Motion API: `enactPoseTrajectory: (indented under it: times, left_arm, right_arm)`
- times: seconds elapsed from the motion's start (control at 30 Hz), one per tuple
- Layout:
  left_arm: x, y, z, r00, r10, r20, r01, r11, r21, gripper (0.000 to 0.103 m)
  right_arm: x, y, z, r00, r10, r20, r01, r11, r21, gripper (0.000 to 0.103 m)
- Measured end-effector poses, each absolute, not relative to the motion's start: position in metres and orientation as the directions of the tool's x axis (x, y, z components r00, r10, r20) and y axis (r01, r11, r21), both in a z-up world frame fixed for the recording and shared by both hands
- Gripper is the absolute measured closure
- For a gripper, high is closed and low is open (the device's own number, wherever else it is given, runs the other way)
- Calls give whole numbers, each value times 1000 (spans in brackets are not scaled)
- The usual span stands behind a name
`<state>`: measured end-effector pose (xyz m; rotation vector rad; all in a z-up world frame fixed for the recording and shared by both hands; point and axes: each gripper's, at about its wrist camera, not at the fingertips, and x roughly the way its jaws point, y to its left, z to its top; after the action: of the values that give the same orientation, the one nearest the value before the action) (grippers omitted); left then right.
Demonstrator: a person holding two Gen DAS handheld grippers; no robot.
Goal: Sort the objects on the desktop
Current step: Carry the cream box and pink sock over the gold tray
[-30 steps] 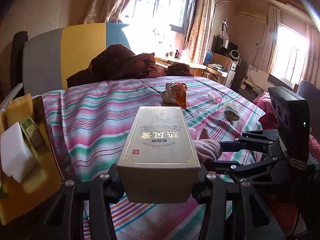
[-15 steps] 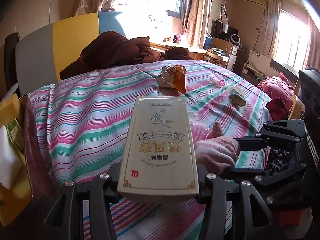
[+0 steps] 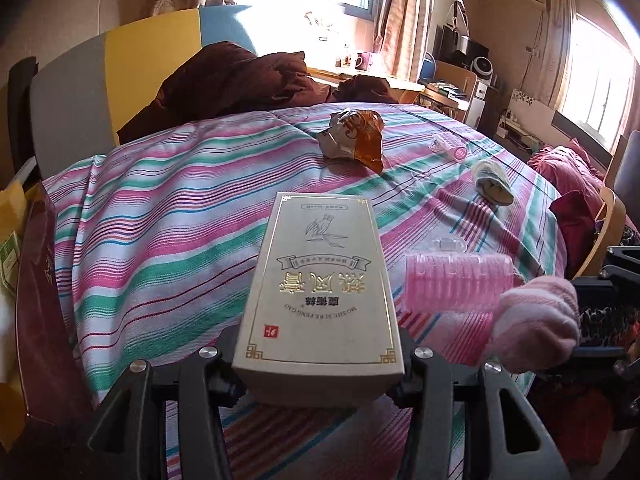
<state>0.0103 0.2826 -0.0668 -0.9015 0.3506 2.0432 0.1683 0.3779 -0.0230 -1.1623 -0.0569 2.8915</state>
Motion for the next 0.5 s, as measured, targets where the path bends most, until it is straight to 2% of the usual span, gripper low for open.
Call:
enactPoseTrajectory:
  times: [0.07, 0.17, 0.27, 0.37, 0.4, 0.47, 0.5]
  left_arm:
    - [10, 278, -63, -413, 586, -697, -787, -615, -51, 51]
    - [4, 273, -57, -430, 583, -689, -779, -626, -43, 51]
    - [2, 268, -52, -439, 590, -678, -772, -634, -52, 51]
    - [2, 261, -47, -445, 597, -667, -768, -638, -58, 51]
    - [3, 258, -45, -447, 600, -664, -767, -639, -60, 51]
    - [3, 254, -41, -451, 604, -657, -765, -641, -64, 51]
    - [4, 251, -39, -455, 607, -652, -764, -642, -64, 51]
  right_arm:
    - [168, 383, -19, -734, 45, -678, -34, -999, -29, 64]
    - [170, 393, -7, -777, -33, -629, -30, -996, 89, 64]
    - [166, 392, -2, -778, 12, -629, -58, -997, 53, 64]
    - [169, 400, 7, -813, -108, -572, -9, -980, 198, 64]
    - [167, 399, 9, -815, -86, -573, -23, -983, 180, 64]
    - [157, 396, 8, -790, 49, -611, -99, -994, 47, 64]
    - [154, 397, 9, -789, 63, -611, -111, -993, 41, 65]
